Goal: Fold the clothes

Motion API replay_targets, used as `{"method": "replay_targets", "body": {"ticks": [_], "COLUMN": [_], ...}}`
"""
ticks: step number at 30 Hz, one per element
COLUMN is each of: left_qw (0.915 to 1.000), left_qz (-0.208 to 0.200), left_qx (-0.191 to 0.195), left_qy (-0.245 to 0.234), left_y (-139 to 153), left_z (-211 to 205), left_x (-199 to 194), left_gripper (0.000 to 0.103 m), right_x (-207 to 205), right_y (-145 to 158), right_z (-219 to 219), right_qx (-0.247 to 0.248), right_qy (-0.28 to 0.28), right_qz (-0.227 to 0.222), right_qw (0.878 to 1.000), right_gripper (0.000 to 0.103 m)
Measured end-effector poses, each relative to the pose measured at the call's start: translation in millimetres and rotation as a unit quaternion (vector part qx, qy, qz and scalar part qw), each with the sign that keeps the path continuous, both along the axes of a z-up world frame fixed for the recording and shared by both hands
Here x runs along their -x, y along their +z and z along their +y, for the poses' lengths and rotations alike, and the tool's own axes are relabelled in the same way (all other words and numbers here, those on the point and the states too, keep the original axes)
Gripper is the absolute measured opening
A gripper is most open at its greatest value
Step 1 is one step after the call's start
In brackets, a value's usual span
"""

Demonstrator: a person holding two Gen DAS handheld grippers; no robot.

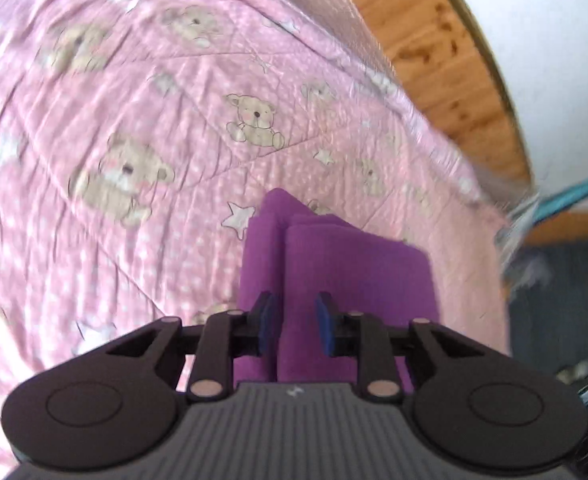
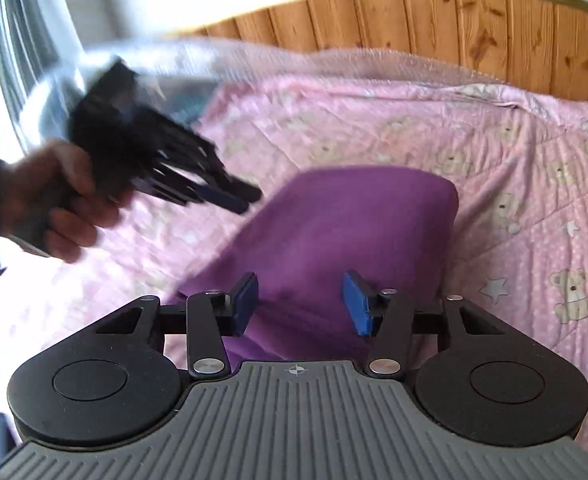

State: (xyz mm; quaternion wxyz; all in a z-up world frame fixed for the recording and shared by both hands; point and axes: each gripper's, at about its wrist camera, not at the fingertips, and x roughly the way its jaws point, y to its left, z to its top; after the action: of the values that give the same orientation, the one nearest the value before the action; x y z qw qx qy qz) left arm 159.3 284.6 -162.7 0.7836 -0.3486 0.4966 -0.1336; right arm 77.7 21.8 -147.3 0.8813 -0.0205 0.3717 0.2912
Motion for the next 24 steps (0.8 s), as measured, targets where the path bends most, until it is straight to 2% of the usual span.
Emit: {"method": "replay_targets", "body": {"ticks": [1,2,3,5,6,7,8,10,11,12,14,17,22,23,24], "left_qw": [0.9996,0.9986,0.9989,0.9993,0.9993,0.9993,0.9988,0.9967,0.9952,0.9934,0.9891,0.9917,0.9948,0.9958,0.9967], "left_qz": [-0.019,-0.036,-0.036,-0.034,-0.032,-0.033,-0.040,-0.054,-0.061,-0.068,-0.081,-0.077,-0.081,-0.069,-0.056], "left_qx": [0.019,0.037,0.028,0.001,-0.014,-0.013,-0.023,-0.042,-0.052,-0.061,-0.080,-0.053,-0.015,-0.016,-0.017], "left_qy": [0.005,0.010,0.013,0.013,0.010,-0.005,-0.018,-0.043,-0.056,-0.068,-0.093,-0.089,-0.060,-0.058,-0.057], "left_y": [3.5,6.8,7.9,8.3,7.5,5.4,7.2,10.8,12.6,14.5,18.0,18.8,29.4,23.3,17.2], "left_z": [-0.6,-1.5,-5.1,-13.7,-18.6,-24.4,-29.9,-40.9,-46.4,-51.9,-62.4,-50.6,-17.3,-11.8,-6.3], "left_x": [4.6,9.1,12.1,16.6,18.1,18.5,18.4,18.2,18.2,18.1,17.9,18.8,24.1,20.9,17.6], "left_gripper": [0.036,0.054,0.070,0.071,0.072,0.072,0.070,0.054,0.032,0.017,0.012,0.010,0.009,0.009,0.009], "right_x": [1.1,2.1,3.6,6.6,8.1,7.1,5.9,3.5,2.3,1.2,2.1,1.2,2.0,1.6,-2.0], "right_y": [-1.3,-2.4,-0.4,4.5,7.0,6.1,5.0,2.8,1.8,0.7,-0.3,2.3,18.0,21.4,19.0], "right_z": [3.9,7.2,7.7,6.9,6.5,5.2,3.7,0.8,-0.6,-2.1,-6.0,-10.5,-11.1,-8.7,-2.8], "right_qx": [0.004,0.006,0.006,0.014,0.018,0.026,0.033,0.048,0.056,0.064,0.063,0.050,0.028,0.021,0.027], "right_qy": [-0.008,-0.017,-0.024,-0.032,-0.037,-0.045,-0.055,-0.073,-0.082,-0.091,-0.098,-0.100,-0.113,-0.108,-0.100], "right_qz": [0.000,0.000,0.000,-0.007,-0.011,-0.009,-0.007,-0.003,-0.001,0.002,0.009,0.014,0.000,0.000,0.006], "right_qw": [1.000,1.000,1.000,0.999,0.999,0.999,0.998,0.996,0.995,0.994,0.993,0.994,0.993,0.994,0.995], "right_gripper": [0.053,0.053,0.053,0.056,0.064,0.068,0.069,0.069,0.069,0.068,0.067,0.063,0.062,0.059,0.047]}}
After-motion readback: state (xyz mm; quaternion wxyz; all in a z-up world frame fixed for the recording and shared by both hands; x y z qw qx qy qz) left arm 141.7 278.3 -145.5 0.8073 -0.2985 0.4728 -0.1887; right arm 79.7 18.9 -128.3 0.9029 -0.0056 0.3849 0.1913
